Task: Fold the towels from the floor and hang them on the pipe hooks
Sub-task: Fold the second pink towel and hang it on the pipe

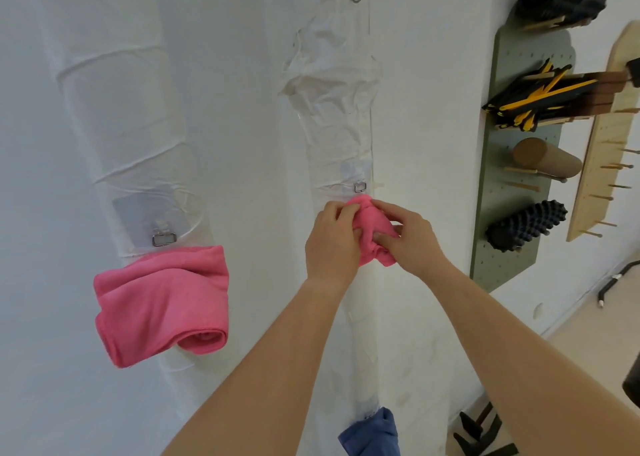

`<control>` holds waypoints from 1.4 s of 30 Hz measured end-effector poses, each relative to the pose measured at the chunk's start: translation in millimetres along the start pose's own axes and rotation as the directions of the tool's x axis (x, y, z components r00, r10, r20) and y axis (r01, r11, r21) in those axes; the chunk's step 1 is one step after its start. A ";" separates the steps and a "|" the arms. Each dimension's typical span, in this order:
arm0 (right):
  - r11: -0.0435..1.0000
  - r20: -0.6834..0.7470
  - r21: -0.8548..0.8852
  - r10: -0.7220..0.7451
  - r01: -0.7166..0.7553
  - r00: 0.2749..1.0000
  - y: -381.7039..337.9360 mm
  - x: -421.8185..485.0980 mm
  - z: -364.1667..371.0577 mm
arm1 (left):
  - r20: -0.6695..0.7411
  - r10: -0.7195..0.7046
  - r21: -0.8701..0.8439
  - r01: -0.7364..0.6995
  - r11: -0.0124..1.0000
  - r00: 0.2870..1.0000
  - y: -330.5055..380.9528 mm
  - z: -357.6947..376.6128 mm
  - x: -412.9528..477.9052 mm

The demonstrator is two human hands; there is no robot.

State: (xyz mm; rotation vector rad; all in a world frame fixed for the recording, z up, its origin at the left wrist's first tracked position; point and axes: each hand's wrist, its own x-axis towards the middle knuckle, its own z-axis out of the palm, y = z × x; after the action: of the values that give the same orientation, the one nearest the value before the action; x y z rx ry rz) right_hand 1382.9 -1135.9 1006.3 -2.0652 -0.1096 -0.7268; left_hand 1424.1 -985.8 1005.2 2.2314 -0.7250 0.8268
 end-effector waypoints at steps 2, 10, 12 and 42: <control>1.000 -0.016 -0.026 0.010 -0.010 1.000 -2.5 -0.7 2.1 | 0.015 -0.033 -0.026 0.033 0.999 0.999 2.2 -2.5 2.0; 0.987 0.145 -0.145 0.092 -0.071 0.985 -50.0 -9.1 -23.9 | 0.152 -0.078 0.084 0.066 0.994 0.985 25.7 -37.4 2.6; 0.966 0.115 -0.252 0.093 -0.062 0.989 -59.9 -10.7 -29.2 | 0.165 -0.073 0.086 0.059 0.995 0.984 30.8 -47.8 2.1; 0.769 0.622 -0.400 -0.173 0.499 0.764 -419.4 -334.4 303.7 | -0.027 -0.548 0.500 0.486 0.717 0.836 -128.9 -543.6 -415.0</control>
State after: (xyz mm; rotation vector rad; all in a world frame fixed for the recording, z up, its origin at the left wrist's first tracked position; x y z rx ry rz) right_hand 1101.4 -587.5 1013.8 -2.8210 -0.7223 -0.3575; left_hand 1046.7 -401.4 985.5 2.7597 0.1193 0.6258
